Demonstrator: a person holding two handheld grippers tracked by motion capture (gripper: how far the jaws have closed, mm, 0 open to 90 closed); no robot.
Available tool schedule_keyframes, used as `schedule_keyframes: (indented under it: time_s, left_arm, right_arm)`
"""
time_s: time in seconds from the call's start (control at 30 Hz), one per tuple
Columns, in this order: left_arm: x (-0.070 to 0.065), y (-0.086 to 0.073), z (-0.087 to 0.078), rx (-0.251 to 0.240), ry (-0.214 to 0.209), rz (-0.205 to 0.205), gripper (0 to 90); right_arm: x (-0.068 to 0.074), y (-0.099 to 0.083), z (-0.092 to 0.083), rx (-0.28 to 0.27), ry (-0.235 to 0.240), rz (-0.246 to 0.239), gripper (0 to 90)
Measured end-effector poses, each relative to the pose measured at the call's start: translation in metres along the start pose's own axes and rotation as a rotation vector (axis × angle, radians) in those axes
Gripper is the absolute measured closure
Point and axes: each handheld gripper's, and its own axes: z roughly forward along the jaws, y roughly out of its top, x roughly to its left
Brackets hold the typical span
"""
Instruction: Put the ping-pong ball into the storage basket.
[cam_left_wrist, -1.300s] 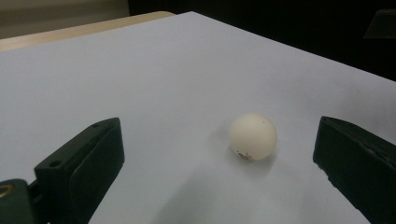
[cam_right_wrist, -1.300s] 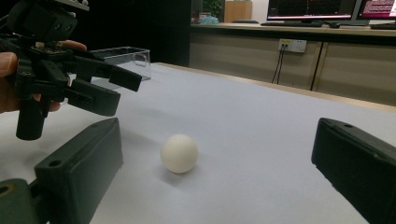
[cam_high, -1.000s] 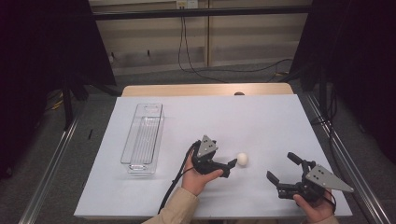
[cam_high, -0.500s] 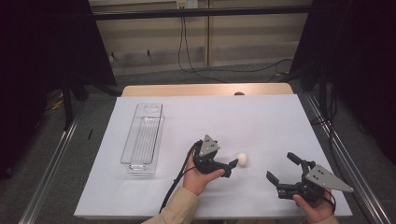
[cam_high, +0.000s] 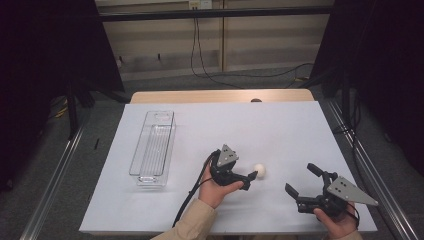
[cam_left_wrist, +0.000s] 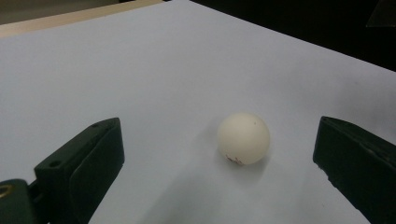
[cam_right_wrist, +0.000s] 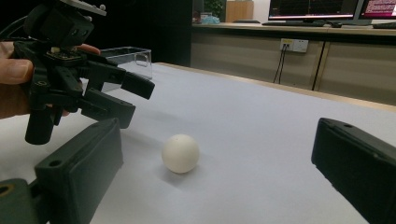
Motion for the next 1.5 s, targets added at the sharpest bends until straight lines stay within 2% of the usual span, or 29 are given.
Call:
schedule_keyframes:
  time_s: [0.1, 0.57, 0.6, 0.73, 1.17, 1.23, 1.43, 1.5]
  left_arm:
    - [0.0, 0.0, 0.001, 0.007, 0.0, 0.0, 2.2]
    - [0.001, -0.002, 0.007, 0.04, 0.006, -0.005, 2.2]
    - [0.001, -0.002, 0.008, 0.034, -0.003, -0.013, 2.2]
    - [0.001, -0.001, 0.008, 0.043, 0.007, -0.003, 2.2]
    - [-0.002, 0.003, 0.014, 0.068, 0.0, 0.01, 2.2]
    - [-0.002, 0.003, 0.015, 0.065, -0.005, -0.002, 2.2]
    - [-0.002, 0.004, 0.017, 0.074, 0.001, -0.002, 2.2]
    - [-0.002, 0.004, 0.018, 0.07, -0.008, 0.001, 2.2]
  right_arm:
    - [0.0, 0.0, 0.0, -0.002, 0.003, -0.012, 1.6]
    - [0.0, 0.0, 0.0, 0.0, 0.001, -0.006, 1.6]
    - [0.0, 0.0, 0.0, 0.004, 0.004, -0.005, 1.6]
    - [0.0, 0.0, 0.0, -0.001, 0.001, -0.008, 1.6]
    - [0.0, 0.0, 0.0, -0.001, 0.002, -0.006, 1.6]
    - [0.0, 0.0, 0.0, -0.001, 0.002, -0.005, 1.6]
    - [0.0, 0.0, 0.0, -0.001, -0.001, 0.0, 1.7]
    - [0.0, 0.0, 0.0, -0.002, -0.002, 0.002, 1.7]
